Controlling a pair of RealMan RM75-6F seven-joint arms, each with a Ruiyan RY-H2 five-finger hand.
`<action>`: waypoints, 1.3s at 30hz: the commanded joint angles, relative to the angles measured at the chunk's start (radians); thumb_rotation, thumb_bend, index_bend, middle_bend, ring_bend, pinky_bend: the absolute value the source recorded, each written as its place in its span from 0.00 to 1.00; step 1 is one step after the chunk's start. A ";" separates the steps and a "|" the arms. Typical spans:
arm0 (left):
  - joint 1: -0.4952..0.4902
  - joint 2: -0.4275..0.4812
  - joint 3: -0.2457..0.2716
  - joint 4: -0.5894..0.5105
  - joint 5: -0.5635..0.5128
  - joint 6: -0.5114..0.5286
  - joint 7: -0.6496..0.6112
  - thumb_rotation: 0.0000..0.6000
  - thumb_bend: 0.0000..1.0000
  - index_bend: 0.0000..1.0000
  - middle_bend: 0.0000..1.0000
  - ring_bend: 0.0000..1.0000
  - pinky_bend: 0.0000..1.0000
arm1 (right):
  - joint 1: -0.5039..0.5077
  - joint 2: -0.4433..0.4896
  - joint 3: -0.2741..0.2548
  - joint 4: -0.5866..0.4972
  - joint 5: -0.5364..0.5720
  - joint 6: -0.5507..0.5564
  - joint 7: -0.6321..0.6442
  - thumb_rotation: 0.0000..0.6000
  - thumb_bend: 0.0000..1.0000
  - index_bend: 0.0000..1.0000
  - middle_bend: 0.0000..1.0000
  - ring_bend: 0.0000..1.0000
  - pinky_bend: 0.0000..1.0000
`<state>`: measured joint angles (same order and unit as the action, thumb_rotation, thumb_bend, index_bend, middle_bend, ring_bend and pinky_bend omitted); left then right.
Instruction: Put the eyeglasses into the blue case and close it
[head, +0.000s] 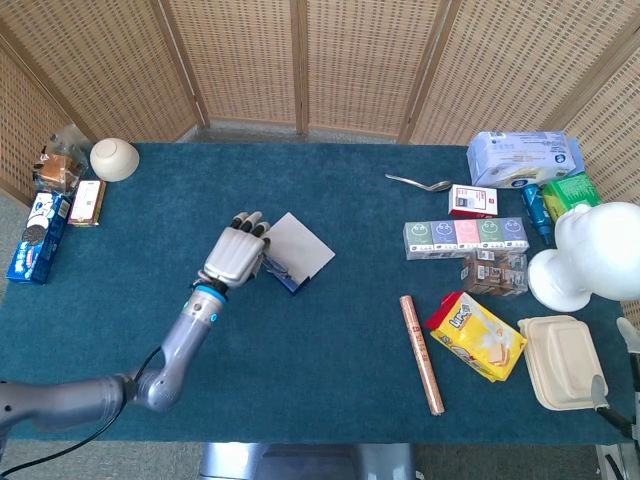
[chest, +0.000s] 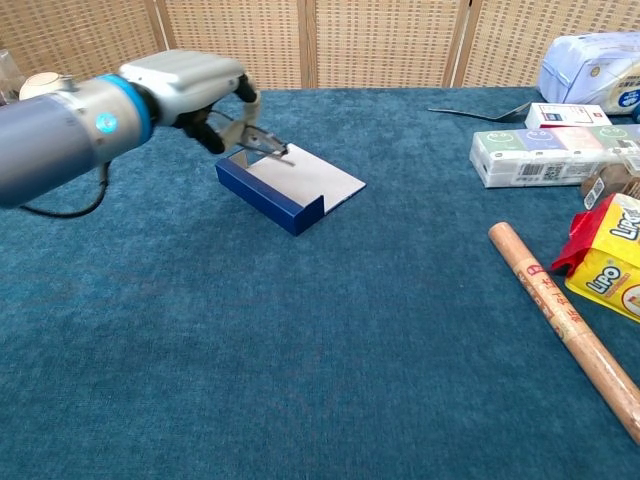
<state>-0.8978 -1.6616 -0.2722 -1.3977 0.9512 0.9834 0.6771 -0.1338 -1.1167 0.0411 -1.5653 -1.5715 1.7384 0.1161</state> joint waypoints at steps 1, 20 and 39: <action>-0.063 -0.051 -0.028 0.092 0.005 -0.055 -0.031 1.00 0.58 0.60 0.25 0.12 0.13 | -0.005 0.003 0.001 -0.006 0.004 0.005 -0.001 0.93 0.48 0.00 0.14 0.14 0.34; -0.230 -0.270 -0.032 0.518 0.033 -0.240 -0.168 1.00 0.57 0.60 0.24 0.11 0.10 | -0.037 0.016 0.005 -0.024 0.028 0.024 -0.005 0.93 0.48 0.00 0.14 0.14 0.34; -0.219 -0.336 0.011 0.654 0.095 -0.275 -0.267 1.00 0.56 0.60 0.24 0.11 0.09 | -0.042 0.015 0.013 -0.028 0.034 0.016 -0.007 0.92 0.48 0.00 0.14 0.14 0.34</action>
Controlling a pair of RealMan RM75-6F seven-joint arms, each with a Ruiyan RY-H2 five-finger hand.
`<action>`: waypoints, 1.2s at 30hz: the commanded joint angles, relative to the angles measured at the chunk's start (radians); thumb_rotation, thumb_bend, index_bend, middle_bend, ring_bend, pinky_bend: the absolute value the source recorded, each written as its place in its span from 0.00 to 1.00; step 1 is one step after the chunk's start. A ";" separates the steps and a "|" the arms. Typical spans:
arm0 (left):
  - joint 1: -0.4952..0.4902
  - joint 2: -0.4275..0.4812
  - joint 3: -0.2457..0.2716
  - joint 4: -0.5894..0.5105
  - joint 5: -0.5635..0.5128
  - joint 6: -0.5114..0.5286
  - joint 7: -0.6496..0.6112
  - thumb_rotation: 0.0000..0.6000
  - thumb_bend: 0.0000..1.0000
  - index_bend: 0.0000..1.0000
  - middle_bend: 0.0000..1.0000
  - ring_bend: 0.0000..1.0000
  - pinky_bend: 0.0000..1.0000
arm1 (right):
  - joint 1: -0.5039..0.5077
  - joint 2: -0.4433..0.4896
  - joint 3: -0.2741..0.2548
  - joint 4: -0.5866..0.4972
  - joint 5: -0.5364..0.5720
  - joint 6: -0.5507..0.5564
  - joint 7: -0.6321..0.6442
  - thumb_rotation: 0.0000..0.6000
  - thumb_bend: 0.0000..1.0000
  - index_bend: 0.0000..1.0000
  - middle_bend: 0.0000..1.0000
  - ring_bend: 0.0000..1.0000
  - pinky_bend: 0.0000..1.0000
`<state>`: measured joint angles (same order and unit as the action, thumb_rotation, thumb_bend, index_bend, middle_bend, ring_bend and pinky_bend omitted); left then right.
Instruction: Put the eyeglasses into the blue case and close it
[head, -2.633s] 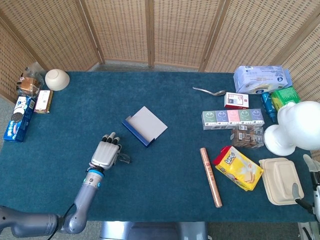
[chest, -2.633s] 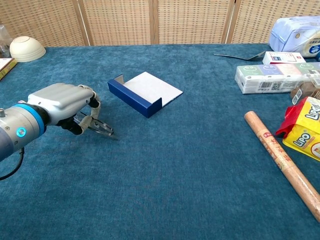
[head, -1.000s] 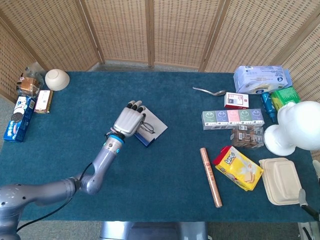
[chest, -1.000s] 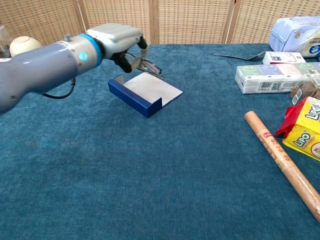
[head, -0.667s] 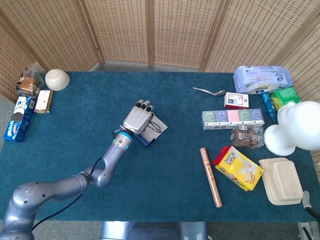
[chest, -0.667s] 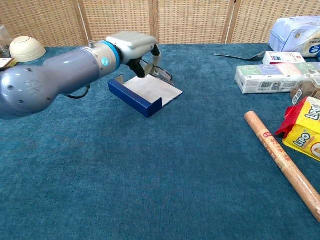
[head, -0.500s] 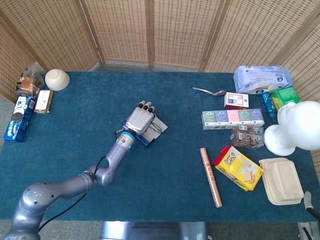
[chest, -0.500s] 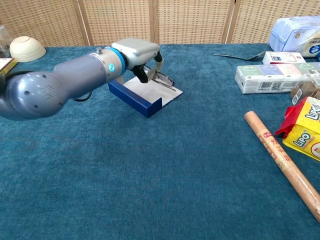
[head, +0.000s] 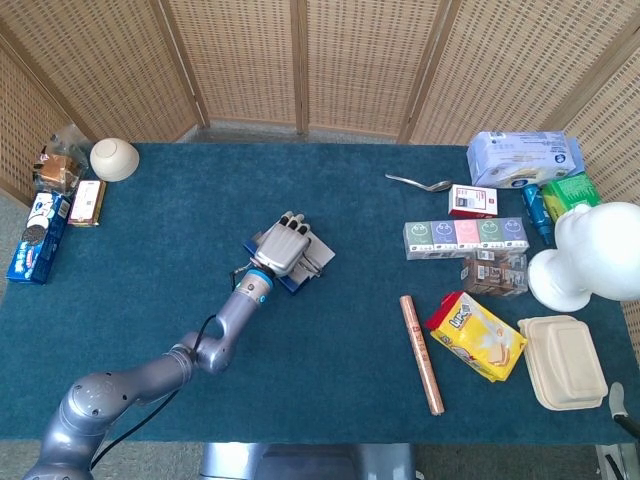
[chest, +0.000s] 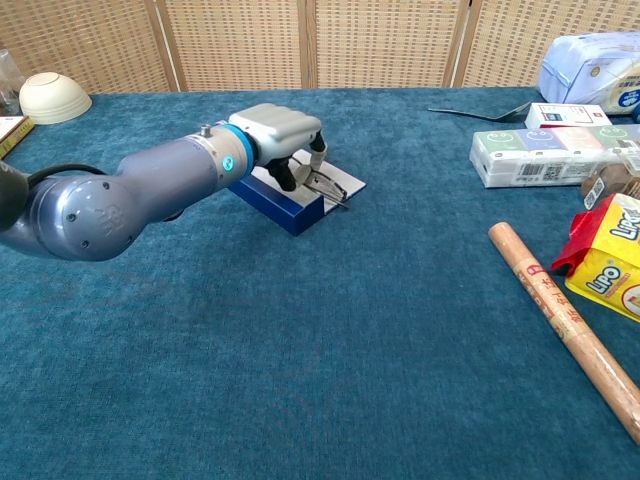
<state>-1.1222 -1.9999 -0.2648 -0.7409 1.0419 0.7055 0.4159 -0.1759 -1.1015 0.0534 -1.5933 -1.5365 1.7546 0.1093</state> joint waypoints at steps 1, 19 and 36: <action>0.008 0.003 0.005 -0.004 0.007 0.005 -0.007 1.00 0.56 0.60 0.24 0.11 0.09 | 0.000 0.000 0.000 0.000 -0.001 0.000 0.000 0.93 0.48 0.00 0.14 0.14 0.34; 0.081 0.072 0.032 -0.092 0.029 0.041 0.000 1.00 0.54 0.43 0.18 0.06 0.07 | 0.013 -0.001 0.004 -0.009 -0.018 -0.014 -0.006 0.93 0.48 0.00 0.14 0.14 0.34; 0.142 0.229 0.048 -0.322 0.064 0.097 -0.005 0.82 0.54 0.40 0.14 0.02 0.06 | 0.016 0.005 0.003 -0.020 -0.032 -0.011 -0.018 0.93 0.48 0.00 0.14 0.14 0.34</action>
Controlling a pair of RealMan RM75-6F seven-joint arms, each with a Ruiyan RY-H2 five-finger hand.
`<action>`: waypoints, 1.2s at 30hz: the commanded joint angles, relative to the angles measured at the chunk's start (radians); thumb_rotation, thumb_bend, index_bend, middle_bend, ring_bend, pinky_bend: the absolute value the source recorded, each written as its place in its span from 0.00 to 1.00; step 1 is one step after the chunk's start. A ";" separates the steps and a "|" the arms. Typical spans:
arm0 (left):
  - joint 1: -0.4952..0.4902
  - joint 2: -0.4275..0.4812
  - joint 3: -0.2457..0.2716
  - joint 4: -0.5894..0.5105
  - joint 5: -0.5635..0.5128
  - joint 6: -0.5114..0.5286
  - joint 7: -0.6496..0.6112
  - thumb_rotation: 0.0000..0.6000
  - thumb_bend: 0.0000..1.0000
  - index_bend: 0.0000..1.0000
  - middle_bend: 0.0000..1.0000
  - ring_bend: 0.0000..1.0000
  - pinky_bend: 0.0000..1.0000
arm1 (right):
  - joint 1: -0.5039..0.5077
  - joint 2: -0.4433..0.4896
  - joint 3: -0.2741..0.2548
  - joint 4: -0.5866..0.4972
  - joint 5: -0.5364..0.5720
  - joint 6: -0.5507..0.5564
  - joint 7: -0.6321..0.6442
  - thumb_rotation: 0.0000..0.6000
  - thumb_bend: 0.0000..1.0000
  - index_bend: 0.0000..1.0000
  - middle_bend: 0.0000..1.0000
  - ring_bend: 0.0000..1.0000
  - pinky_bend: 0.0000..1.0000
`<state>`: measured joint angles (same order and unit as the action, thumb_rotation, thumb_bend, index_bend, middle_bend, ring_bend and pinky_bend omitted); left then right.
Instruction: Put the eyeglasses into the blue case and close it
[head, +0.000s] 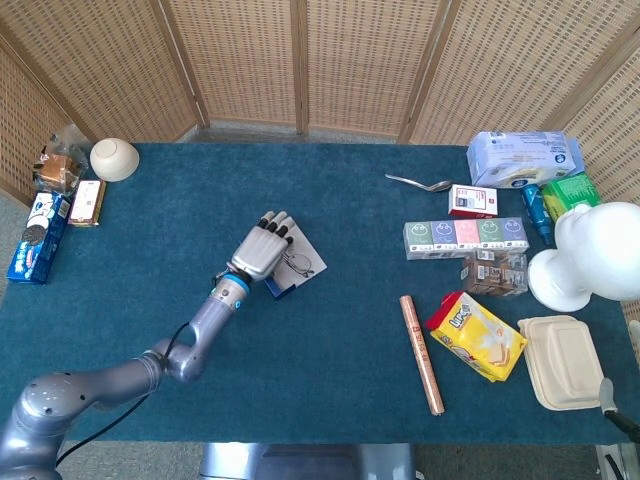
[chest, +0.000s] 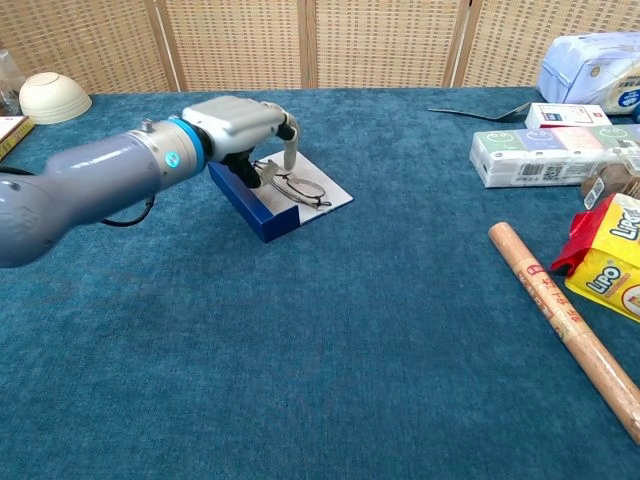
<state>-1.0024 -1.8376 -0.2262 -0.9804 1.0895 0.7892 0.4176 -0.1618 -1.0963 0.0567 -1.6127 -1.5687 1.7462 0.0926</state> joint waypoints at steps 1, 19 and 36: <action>0.025 0.084 0.012 -0.103 0.017 0.014 -0.001 0.68 0.54 0.40 0.15 0.03 0.06 | 0.003 0.000 0.000 -0.002 -0.001 -0.005 -0.003 0.93 0.48 0.00 0.14 0.14 0.34; 0.007 0.098 0.013 -0.133 -0.098 -0.046 0.043 0.13 0.49 0.31 0.13 0.03 0.10 | 0.000 0.003 -0.002 -0.015 -0.002 0.001 -0.020 0.93 0.48 0.00 0.14 0.13 0.34; -0.056 0.023 0.012 -0.011 -0.096 -0.116 0.014 0.01 0.49 0.38 0.08 0.00 0.05 | -0.017 0.004 -0.003 -0.015 0.002 0.020 -0.010 0.93 0.48 0.00 0.14 0.14 0.34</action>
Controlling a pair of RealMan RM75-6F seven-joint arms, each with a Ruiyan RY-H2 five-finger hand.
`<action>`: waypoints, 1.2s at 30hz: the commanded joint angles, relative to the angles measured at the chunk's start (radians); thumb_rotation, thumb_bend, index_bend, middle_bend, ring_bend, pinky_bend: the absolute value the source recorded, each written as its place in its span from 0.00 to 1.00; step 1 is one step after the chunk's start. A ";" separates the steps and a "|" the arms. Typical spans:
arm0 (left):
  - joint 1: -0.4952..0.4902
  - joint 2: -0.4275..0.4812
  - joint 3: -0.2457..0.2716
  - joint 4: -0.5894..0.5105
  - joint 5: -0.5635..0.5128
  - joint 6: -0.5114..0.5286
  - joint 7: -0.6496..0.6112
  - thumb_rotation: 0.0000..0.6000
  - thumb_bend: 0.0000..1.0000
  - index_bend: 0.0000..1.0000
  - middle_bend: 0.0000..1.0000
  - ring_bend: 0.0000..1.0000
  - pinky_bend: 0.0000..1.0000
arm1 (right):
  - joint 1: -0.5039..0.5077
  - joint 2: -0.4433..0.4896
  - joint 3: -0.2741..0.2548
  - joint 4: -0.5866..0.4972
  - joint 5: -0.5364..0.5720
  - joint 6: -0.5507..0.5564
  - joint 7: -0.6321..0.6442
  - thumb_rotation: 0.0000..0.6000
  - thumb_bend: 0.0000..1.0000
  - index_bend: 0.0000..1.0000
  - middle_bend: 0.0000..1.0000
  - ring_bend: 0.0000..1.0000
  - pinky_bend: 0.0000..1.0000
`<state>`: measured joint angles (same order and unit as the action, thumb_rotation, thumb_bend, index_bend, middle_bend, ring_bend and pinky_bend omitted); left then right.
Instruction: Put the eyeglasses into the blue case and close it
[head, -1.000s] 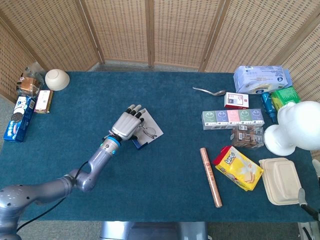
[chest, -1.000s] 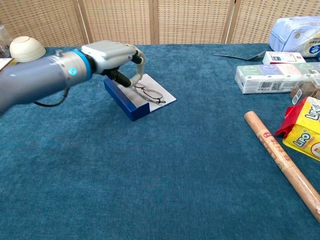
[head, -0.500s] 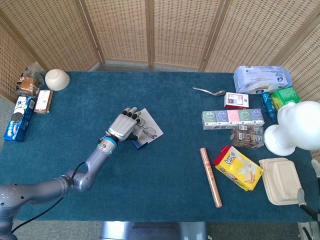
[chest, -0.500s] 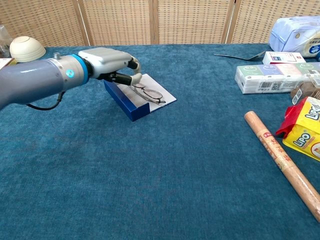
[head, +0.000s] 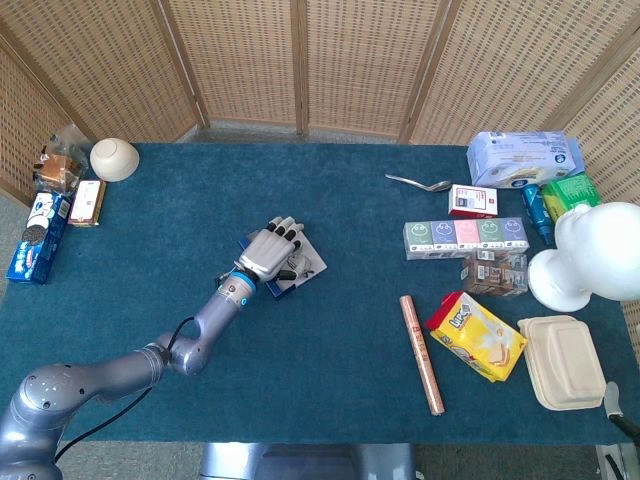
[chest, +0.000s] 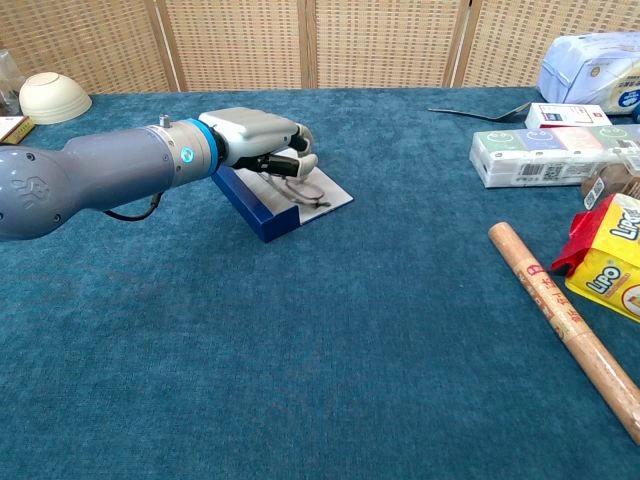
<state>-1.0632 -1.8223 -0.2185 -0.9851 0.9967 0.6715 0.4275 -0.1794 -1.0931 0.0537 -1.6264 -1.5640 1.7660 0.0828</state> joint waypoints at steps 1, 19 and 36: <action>0.007 0.014 0.008 -0.012 -0.006 0.002 0.006 0.01 0.49 0.40 0.08 0.00 0.05 | 0.001 0.001 0.000 -0.002 -0.004 0.000 0.000 0.93 0.48 0.00 0.14 0.14 0.34; 0.100 0.181 0.097 -0.274 -0.080 0.102 0.131 0.00 0.49 0.47 0.09 0.00 0.05 | 0.010 -0.006 -0.002 0.009 -0.028 0.000 0.013 0.91 0.48 0.00 0.14 0.13 0.34; 0.208 0.375 0.203 -0.503 -0.006 0.203 0.134 0.00 0.49 0.48 0.09 0.00 0.02 | 0.022 -0.022 -0.010 0.006 -0.060 -0.005 0.003 0.91 0.48 0.00 0.14 0.14 0.34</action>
<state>-0.8625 -1.4610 -0.0249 -1.4778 0.9829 0.8694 0.5585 -0.1575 -1.1147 0.0438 -1.6205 -1.6236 1.7612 0.0856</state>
